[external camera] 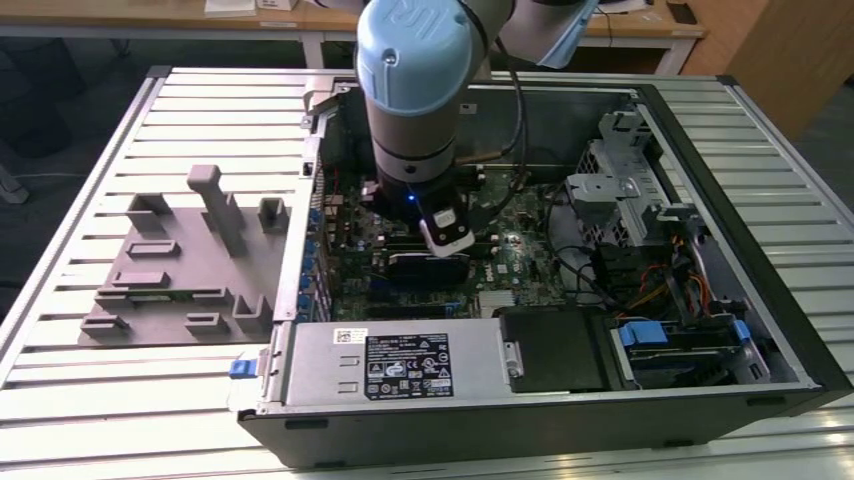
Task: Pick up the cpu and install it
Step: 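Install the second cpu locking lever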
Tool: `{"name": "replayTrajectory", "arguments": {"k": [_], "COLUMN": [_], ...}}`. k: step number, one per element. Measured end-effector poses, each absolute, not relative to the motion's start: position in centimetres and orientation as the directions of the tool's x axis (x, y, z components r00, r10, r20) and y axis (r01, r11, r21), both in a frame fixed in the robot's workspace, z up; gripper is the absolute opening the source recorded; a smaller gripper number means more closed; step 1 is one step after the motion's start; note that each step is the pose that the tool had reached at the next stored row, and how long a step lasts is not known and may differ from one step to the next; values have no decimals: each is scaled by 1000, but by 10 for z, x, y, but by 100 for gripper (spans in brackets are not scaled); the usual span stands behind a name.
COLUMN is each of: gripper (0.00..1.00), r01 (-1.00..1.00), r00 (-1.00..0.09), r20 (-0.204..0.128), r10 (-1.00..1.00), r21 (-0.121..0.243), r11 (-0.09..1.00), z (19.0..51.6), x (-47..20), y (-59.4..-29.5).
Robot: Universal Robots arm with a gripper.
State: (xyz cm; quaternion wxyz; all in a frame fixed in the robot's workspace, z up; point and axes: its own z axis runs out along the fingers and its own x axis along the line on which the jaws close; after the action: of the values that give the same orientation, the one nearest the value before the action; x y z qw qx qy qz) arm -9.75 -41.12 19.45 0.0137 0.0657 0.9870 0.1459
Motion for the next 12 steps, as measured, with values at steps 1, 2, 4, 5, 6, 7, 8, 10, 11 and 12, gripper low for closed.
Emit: {"name": "replayTrajectory", "arguments": {"k": [1, 2, 4, 5, 6, 7, 8, 10, 11, 12], "gripper": [11, 11, 11, 11, 11, 11, 11, 11, 11, 11], "r01": [126, 126, 126, 126, 126, 126, 126, 126, 126, 126], "r00": [-991, -991, -991, -991, -991, -991, -991, -991, -991, -991], "r20": [-7, -7, -6, -6, -6, -6, -6, -6, -6, -6], "r10": [134, 134, 134, 134, 134, 134, 134, 134, 134, 134], "r21": [296, 301, 304, 305, 304, 305, 305, 305, 305, 305], "r11": [947, 945, 944, 944, 944, 944, 944, 944, 944, 944], "z": [194, 194, 194, 194, 194, 194, 194, 194, 194, 194], "x": [-98, -98, -99, -99, -99, -99, -99, -99, -99, -99], "y": [-411, -411, -411, -411, -411, -411, -411, -411, -411, -411]}}
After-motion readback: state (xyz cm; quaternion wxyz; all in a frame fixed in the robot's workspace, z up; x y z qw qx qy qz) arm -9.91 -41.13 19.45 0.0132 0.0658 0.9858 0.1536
